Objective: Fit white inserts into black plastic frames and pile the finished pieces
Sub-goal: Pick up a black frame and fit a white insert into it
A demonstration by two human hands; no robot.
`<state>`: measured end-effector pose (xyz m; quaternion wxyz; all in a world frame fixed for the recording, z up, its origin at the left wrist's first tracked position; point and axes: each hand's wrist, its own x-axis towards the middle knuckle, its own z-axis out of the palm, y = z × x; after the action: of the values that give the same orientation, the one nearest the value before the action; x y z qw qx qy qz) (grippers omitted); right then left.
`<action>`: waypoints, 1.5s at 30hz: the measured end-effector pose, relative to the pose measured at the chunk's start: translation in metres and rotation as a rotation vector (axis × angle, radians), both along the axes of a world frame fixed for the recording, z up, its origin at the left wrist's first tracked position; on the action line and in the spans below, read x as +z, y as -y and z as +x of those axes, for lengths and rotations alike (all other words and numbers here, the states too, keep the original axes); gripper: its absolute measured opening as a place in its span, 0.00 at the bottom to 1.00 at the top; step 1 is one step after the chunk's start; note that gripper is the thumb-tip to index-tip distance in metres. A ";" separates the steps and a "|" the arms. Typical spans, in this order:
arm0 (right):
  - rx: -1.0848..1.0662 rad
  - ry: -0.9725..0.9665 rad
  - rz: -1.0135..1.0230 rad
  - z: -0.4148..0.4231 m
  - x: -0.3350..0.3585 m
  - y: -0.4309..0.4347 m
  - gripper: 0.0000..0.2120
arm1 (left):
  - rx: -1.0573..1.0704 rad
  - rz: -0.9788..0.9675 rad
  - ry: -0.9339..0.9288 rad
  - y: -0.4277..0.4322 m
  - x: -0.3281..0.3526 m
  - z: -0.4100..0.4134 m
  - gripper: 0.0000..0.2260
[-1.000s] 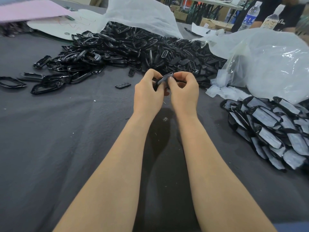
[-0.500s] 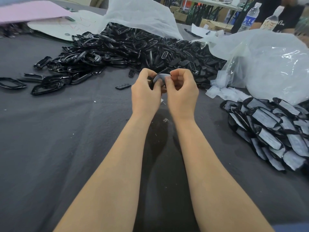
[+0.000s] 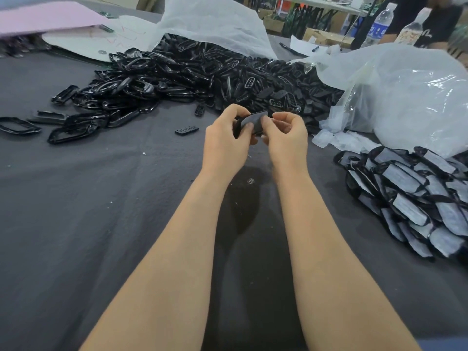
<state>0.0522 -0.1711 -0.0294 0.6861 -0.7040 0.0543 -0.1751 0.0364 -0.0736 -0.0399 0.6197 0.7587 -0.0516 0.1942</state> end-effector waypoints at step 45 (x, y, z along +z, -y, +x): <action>0.109 -0.056 -0.020 0.004 -0.007 -0.003 0.06 | 0.000 -0.182 -0.186 0.001 0.003 -0.001 0.08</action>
<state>0.0560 -0.1680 -0.0367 0.6856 -0.7176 0.0332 -0.1183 0.0353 -0.0750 -0.0364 0.6880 0.7141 0.0240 0.1268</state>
